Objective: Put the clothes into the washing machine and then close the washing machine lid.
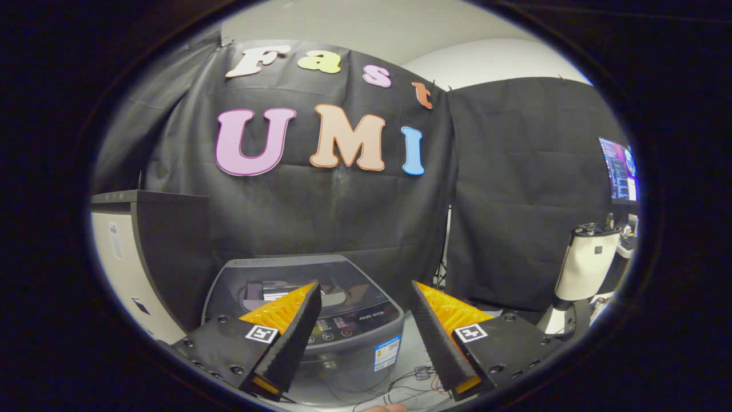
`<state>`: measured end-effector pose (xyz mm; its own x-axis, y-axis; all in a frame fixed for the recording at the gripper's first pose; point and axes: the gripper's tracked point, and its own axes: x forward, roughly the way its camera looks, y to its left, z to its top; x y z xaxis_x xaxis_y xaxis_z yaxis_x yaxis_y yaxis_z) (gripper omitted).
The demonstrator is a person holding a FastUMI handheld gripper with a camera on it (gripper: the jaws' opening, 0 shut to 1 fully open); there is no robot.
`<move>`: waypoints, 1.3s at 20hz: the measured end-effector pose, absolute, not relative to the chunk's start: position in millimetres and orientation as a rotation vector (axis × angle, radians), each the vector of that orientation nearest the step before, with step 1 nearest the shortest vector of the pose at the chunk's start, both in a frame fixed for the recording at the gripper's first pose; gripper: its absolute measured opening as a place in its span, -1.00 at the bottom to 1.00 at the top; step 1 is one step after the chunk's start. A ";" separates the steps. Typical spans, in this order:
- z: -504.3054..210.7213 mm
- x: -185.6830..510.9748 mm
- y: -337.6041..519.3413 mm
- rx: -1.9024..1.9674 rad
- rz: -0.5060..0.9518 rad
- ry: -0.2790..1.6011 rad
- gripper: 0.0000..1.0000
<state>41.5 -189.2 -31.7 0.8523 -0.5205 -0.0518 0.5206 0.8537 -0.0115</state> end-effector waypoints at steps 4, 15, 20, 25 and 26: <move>-37.3 37.7 -184.2 0.013 -0.550 0.064 0.92; -50.1 46.7 -159.9 0.032 -0.479 0.094 0.92; -46.7 51.0 -154.4 0.019 -0.438 0.081 0.92; -76.0 51.6 -157.3 0.067 -0.426 0.107 0.92; -78.9 51.0 -159.9 0.063 -0.429 0.114 0.92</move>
